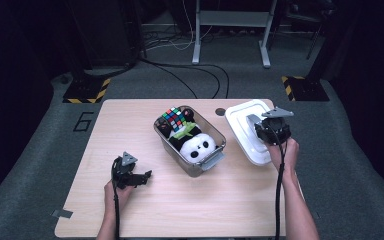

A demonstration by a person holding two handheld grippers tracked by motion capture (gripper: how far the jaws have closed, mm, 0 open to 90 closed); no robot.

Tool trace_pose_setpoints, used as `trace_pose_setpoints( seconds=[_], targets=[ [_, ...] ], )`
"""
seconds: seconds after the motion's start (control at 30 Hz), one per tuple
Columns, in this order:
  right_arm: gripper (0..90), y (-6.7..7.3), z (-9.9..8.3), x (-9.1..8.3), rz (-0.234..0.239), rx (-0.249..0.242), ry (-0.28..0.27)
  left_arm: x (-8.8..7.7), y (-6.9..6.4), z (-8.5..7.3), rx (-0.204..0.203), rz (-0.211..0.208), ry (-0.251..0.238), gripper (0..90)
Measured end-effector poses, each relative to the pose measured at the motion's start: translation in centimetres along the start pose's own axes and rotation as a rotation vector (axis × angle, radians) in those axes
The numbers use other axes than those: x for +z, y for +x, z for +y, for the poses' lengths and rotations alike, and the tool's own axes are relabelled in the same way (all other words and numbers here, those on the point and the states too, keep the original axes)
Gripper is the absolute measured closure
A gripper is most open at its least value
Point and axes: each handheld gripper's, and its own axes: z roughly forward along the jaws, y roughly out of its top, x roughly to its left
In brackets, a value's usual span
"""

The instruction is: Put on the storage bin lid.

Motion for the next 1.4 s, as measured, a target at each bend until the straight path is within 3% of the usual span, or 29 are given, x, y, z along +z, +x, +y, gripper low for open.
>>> trace_pose_setpoints(
  seconds=[0.53,1.0,1.4],
  targets=[
    [66.2,1.8,3.1,-2.0,0.035,-0.004,-0.057,0.0,0.0,0.0,0.002,-0.003,0.001,15.0],
    [66.2,6.1,5.9,-2.4,0.114,-0.036,-0.109,0.0,0.1,0.0,0.009,-0.006,0.006,15.0],
    [66.2,9.4,7.3,-1.3,0.188,-0.055,-0.123,0.0,0.0,0.0,0.005,-0.007,0.004,15.0]
  ],
)
